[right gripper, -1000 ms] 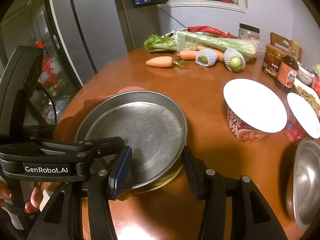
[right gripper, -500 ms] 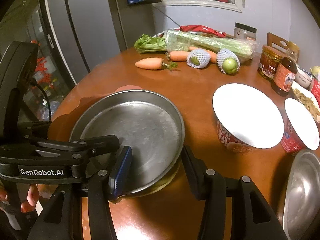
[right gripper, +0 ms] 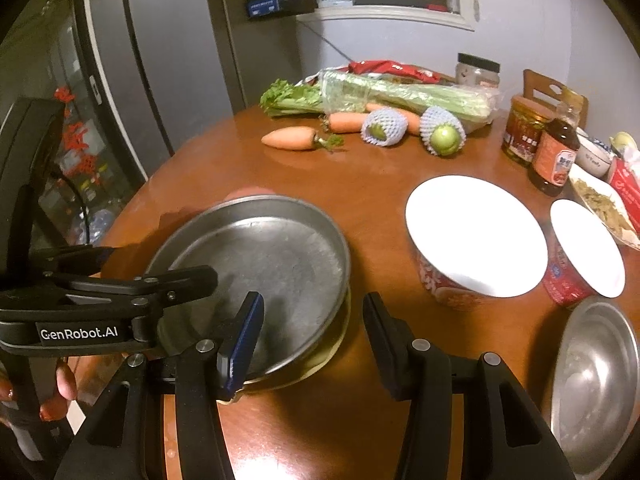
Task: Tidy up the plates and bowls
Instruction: 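Open the left tool to release the grey tray on the stack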
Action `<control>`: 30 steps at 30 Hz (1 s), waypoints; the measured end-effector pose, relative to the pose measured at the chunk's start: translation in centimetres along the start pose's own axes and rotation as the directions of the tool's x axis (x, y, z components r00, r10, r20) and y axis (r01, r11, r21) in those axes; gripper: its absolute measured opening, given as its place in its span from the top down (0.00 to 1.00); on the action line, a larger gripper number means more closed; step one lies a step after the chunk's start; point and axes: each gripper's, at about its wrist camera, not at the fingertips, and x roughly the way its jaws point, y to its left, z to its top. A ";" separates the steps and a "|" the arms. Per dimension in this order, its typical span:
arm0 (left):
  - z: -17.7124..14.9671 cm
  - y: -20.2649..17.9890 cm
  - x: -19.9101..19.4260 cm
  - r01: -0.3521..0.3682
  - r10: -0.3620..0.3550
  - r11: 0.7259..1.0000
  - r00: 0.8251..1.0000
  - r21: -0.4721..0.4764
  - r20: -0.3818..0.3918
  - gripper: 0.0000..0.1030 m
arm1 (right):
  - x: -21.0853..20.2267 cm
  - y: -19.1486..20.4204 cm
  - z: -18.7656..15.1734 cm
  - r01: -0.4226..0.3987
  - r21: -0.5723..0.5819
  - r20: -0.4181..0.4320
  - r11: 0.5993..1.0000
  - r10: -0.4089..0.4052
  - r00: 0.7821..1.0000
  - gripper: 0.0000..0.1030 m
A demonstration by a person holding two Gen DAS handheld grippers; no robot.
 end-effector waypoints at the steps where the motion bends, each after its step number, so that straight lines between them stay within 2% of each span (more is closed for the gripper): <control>1: 0.0 0.1 -0.2 0.002 -0.002 1.000 1.000 -0.006 0.006 0.24 | -0.2 -0.1 0.0 -0.002 0.006 0.005 1.000 0.002 1.000 0.48; 8: 0.1 0.5 -2.1 -0.009 0.011 1.000 0.999 -0.028 0.053 0.24 | -1.5 -0.3 0.4 0.000 0.013 0.033 1.000 -0.001 0.999 0.47; 13: 0.1 -1.3 -3.9 -0.029 0.028 0.999 0.994 0.013 0.107 0.22 | -3.5 -0.7 0.4 0.005 0.018 0.074 1.000 -0.007 0.997 0.47; 20: -0.1 -4.1 -5.2 0.019 -0.023 0.999 0.991 0.029 0.133 0.21 | -6.6 -2.7 0.3 0.046 0.047 0.133 0.998 -0.052 0.990 0.45; 30: -1.0 -9.2 -6.6 0.049 -0.062 0.996 0.985 0.081 0.159 0.20 | -11.8 -6.7 -0.8 0.094 0.111 0.223 0.989 -0.117 0.968 0.44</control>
